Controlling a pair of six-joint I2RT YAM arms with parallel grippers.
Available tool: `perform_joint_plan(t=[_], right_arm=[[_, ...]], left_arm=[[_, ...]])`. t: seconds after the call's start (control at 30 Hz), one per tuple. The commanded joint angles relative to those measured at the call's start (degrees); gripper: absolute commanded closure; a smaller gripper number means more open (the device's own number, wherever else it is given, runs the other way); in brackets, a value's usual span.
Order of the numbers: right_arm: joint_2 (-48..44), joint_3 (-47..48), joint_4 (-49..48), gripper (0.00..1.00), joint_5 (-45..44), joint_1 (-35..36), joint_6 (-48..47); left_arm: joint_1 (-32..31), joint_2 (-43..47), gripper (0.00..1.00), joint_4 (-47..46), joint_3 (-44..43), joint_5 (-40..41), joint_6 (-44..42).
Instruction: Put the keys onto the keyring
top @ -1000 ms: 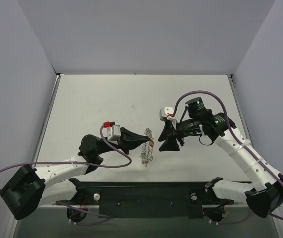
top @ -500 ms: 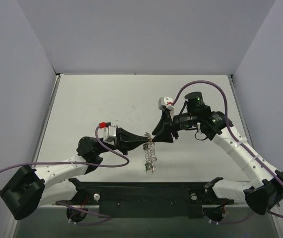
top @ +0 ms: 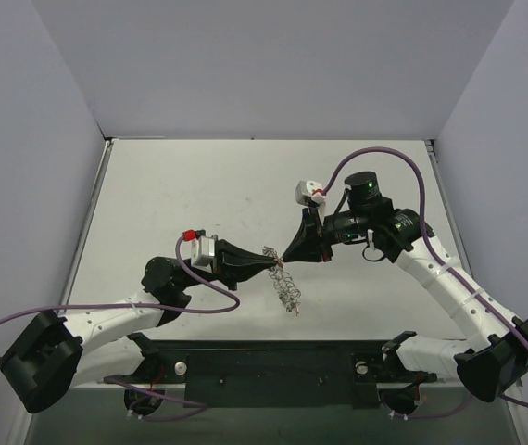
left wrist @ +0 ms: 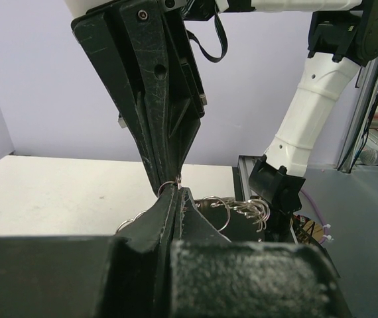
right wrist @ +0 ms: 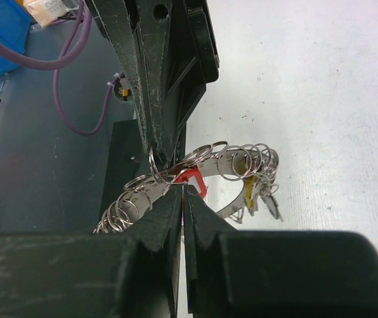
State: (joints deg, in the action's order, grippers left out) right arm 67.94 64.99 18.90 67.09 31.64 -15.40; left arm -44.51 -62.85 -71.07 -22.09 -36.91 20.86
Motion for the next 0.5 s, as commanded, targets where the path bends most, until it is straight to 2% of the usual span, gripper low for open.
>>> perform_joint_plan(t=[0.0, 0.47], right_arm=[[-0.35, -0.39, -2.55, 1.00, 4.01, 0.79, 0.02], [-0.88, -0.83, 0.61, 1.00, 2.08, 1.32, -1.56]], left_arm=[[0.39, 1.24, 1.00, -5.04, -0.24, 0.87, 1.02], [1.88, 1.24, 1.00, -9.00, 0.20, 0.78, 3.75]])
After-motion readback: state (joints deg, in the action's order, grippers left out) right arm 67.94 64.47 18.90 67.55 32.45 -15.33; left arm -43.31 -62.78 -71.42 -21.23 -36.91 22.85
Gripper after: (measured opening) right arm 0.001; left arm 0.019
